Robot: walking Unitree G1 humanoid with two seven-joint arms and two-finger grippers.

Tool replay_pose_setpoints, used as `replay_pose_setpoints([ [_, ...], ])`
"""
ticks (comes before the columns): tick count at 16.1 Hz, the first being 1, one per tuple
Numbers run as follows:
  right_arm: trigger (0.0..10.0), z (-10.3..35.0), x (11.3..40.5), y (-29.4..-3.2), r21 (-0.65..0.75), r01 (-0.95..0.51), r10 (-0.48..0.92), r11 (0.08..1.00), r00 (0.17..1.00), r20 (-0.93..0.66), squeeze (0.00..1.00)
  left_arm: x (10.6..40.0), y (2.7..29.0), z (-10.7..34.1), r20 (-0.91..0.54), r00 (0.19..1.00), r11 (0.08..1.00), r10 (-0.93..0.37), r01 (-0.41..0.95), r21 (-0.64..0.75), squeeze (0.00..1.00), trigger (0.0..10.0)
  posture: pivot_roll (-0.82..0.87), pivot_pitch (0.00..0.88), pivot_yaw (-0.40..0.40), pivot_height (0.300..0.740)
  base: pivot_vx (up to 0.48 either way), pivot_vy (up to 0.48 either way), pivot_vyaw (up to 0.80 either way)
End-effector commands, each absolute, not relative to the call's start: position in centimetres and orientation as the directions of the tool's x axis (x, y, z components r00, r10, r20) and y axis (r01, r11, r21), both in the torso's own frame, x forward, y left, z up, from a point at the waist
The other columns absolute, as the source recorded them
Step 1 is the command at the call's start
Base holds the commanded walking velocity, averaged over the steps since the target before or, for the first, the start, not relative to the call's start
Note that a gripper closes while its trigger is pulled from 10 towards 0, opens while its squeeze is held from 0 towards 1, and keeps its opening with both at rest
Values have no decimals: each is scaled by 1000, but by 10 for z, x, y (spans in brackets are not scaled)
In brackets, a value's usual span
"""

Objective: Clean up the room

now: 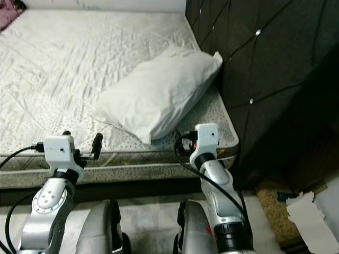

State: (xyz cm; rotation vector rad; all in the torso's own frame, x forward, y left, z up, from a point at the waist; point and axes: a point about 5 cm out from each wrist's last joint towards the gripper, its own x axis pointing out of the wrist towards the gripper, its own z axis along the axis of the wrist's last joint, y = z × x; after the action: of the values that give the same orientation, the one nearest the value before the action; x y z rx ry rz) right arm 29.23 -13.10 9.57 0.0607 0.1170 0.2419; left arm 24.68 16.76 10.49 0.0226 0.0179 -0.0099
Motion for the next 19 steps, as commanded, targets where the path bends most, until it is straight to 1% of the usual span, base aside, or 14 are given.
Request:
replay_pose_setpoints([
  [1,10000,97,293,-132,79,-234,242,969,965,-104,0,248,168,108,-7,1000,1000,-16,16,21,0,10000,-102,22,-32,582,0,0,0],
  [2,10000,97,293,-132,79,-235,242,969,965,-103,0,248,167,108,-4,1000,1000,-23,23,20,0,10000,-102,16,-30,582,0,0,0],
  [4,10000,97,293,-131,81,-237,245,968,964,-103,0,248,167,109,0,999,999,-34,34,19,0,10000,-102,16,-30,582,313,0,0],
  [19,10000,98,294,-129,80,-247,254,966,963,-94,0,249,167,107,-20,999,999,-38,38,20,0,10000,-102,18,-22,582,336,0,0],
])
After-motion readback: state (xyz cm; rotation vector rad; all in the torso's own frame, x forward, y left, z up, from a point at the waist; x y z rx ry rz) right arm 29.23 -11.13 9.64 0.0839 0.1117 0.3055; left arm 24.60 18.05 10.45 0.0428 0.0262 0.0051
